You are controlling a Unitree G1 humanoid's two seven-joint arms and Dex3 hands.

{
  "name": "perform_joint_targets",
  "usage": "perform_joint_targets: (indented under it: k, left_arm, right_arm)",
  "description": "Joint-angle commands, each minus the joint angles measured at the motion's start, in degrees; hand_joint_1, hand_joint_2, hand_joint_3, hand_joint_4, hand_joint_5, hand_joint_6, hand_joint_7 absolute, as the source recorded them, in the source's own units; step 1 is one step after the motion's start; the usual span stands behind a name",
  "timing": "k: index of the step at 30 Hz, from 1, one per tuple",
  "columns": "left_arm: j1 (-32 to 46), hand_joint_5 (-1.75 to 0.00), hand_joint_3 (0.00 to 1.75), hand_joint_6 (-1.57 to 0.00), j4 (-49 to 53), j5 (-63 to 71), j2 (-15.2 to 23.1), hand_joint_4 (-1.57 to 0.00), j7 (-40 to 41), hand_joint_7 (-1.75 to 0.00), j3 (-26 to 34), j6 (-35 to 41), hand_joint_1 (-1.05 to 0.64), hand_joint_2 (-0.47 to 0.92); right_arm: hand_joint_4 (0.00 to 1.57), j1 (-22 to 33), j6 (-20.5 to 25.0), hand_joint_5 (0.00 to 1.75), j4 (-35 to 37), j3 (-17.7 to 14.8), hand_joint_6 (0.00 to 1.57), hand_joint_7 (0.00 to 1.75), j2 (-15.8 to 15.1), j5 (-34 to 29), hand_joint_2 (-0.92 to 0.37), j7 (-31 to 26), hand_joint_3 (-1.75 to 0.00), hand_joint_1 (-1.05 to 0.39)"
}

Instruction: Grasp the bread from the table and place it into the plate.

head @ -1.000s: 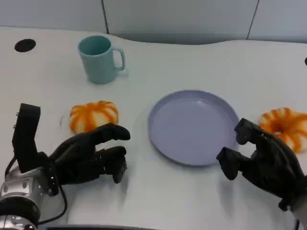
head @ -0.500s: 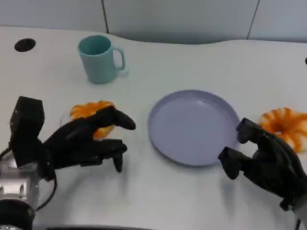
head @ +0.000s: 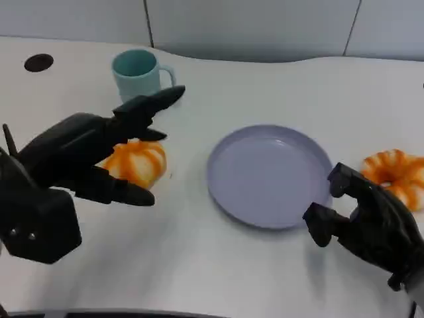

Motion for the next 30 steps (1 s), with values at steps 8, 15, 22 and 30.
perform_joint_targets:
  k: [8,15,22,30]
  left_arm:
    - [-18.78,-0.01,0.04,-0.18,34.09,26.26,0.06,-0.06,34.23,0.0,-17.37,6.8,-0.99,0.92]
    - [-26.98,-0.01,0.18,-0.15,49.42,32.92,-4.54,-0.03,35.49,-0.01,-28.78,19.28,-1.05,0.92]
    - [-29.0,-0.04,0.27,-0.17,52.89,31.34,-6.34,-0.09,29.91,-0.02,-31.79,23.48,-1.04,0.92]
    - [-29.31,-0.13,0.01,-0.83,53.36,26.93,-8.62,-0.89,25.92,-0.05,-30.35,26.65,-0.53,0.91]
  right_arm:
    - [0.89,-0.35,-0.5,1.75,0.29,-0.14,0.65,1.75,-0.63,-0.64,-0.86,0.38,0.0,-0.36]
    - [0.9,-0.02,-1.56,1.75,-0.56,0.31,0.66,1.75,-0.27,-1.19,-0.85,0.76,0.0,-0.34]
    - [0.89,0.53,-1.9,1.75,-2.02,0.74,0.66,1.75,-0.46,-1.63,-0.85,0.39,0.0,-0.35]
    - [0.87,0.89,-2.45,1.75,-3.25,0.7,0.63,1.75,-0.79,-2.11,-0.87,0.75,-0.01,-0.36]
